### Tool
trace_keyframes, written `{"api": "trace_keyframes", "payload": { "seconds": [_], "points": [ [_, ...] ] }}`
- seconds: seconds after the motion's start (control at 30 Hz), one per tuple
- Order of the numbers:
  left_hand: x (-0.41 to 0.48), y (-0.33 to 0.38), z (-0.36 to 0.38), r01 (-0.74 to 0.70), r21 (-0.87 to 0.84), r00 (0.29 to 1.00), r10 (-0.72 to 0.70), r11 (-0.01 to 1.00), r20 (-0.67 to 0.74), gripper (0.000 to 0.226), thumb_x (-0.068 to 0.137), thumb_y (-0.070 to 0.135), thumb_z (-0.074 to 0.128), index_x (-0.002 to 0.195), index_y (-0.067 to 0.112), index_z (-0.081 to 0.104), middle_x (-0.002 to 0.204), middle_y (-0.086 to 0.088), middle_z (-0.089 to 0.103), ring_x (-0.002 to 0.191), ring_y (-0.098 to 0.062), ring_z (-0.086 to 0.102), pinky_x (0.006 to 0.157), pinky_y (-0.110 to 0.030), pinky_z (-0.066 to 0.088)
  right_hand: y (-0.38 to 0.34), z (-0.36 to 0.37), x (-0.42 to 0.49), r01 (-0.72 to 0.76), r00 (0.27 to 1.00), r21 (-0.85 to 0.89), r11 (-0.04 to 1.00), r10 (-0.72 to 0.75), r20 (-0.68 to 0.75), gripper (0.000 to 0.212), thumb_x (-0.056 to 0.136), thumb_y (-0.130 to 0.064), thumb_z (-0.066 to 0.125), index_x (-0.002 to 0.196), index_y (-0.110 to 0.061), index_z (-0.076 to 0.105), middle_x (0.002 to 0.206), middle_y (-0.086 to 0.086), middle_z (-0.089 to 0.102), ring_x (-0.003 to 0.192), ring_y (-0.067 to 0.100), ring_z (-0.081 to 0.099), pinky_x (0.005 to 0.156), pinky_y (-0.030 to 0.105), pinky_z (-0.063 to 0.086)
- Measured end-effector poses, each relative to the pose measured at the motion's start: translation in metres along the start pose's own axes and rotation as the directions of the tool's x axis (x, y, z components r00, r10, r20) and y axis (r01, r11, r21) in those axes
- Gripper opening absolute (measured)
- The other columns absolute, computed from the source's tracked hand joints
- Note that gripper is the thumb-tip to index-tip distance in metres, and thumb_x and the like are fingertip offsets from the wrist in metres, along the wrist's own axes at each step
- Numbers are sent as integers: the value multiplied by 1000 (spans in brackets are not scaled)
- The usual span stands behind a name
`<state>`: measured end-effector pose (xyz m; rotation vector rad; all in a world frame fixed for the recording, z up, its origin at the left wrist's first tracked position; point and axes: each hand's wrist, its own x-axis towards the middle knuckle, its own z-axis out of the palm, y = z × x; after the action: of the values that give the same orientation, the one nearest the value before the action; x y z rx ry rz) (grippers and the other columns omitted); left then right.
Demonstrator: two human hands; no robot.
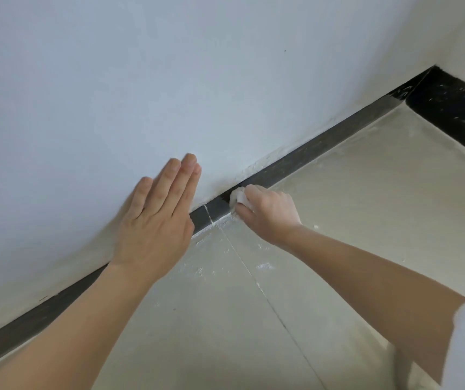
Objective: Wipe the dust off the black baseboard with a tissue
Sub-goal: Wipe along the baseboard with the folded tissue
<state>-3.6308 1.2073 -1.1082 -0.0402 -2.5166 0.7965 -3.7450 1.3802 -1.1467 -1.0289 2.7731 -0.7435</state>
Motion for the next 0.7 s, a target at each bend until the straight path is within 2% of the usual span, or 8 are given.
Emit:
{"api": "trace_keyframes", "payload": {
  "seconds": [0.17, 0.27, 0.37, 0.43, 0.5, 0.57, 0.63, 0.7],
  "points": [
    [1, 4, 0, 10, 58, 1000, -12, 998, 24, 65, 92, 23, 36, 153, 9, 19, 161, -6, 3, 149, -22, -2, 119, -40, 0, 38, -18, 9, -87, 996, -12, 996, 87, 20, 26, 94, -20, 47, 69, -23, 42, 75, -4, 46, 62, 27, 46, 59, 31, 32],
    [2, 5, -3, 15, 63, 999, -18, 998, 49, 65, 92, 22, 37, 153, 11, 20, 161, -5, 6, 149, -21, 1, 118, -39, 4, 61, -21, 10, -289, 956, 104, 952, 292, -20, 33, 93, -21, 43, 62, -29, 36, 64, -6, 43, 60, 23, 44, 56, 30, 30],
    [2, 9, -6, 37, 56, 996, -41, 998, 79, 66, 92, 22, 40, 153, 10, 20, 161, -6, 7, 148, -22, 3, 119, -39, 7, 80, -33, 9, -428, 875, 248, 869, 467, -127, 37, 91, -25, 42, 58, -20, 27, 51, -5, 30, 51, 18, 31, 48, 29, 22],
    [3, 14, -7, 50, 55, 994, -55, 997, 93, 67, 91, 22, 40, 153, 8, 20, 161, -7, 5, 148, -24, 1, 119, -40, 7, 68, -33, 5, -323, 932, 235, 917, 350, -88, 42, 88, -19, 49, 56, -21, 21, 48, -5, 22, 47, 15, 22, 45, 28, 18],
    [4, 17, -8, 67, 56, 992, -73, 996, 105, 67, 91, 21, 40, 153, 7, 19, 161, -9, 2, 148, -25, -2, 119, -41, 6, 39, -29, 0, -64, 993, 235, 970, 85, -78, 48, 81, -12, 57, 59, -24, 16, 46, -6, 16, 43, 12, 17, 41, 23, 13],
    [5, 21, -8, 86, 54, 989, -92, 995, 118, 67, 91, 21, 40, 153, 6, 19, 161, -10, 0, 148, -26, -4, 120, -41, 4, 16, -19, -1, 165, 984, 202, 965, -148, -96, 57, 72, -14, 65, 72, -31, 10, 47, -10, 16, 40, 13, 17, 42, 14, 6],
    [5, 22, -8, 101, 58, 985, -108, 993, 133, 68, 91, 21, 40, 153, 5, 18, 161, -10, -1, 148, -27, -4, 120, -42, 4, 16, -9, 7, 237, 971, 193, 952, -224, -84, 44, 73, -16, 68, 71, -33, 28, 50, -7, 40, 39, 20, 33, 43, 14, 12],
    [4, 22, -8, 102, 54, 984, -108, 993, 143, 68, 91, 21, 40, 153, 4, 18, 161, -11, -1, 148, -27, -5, 120, -43, 4, 30, -12, 15, 203, 979, 113, 973, -201, -34, 19, 83, -19, 63, 72, -22, 48, 67, 1, 57, 53, 28, 53, 46, 23, 28]
  ]
}}
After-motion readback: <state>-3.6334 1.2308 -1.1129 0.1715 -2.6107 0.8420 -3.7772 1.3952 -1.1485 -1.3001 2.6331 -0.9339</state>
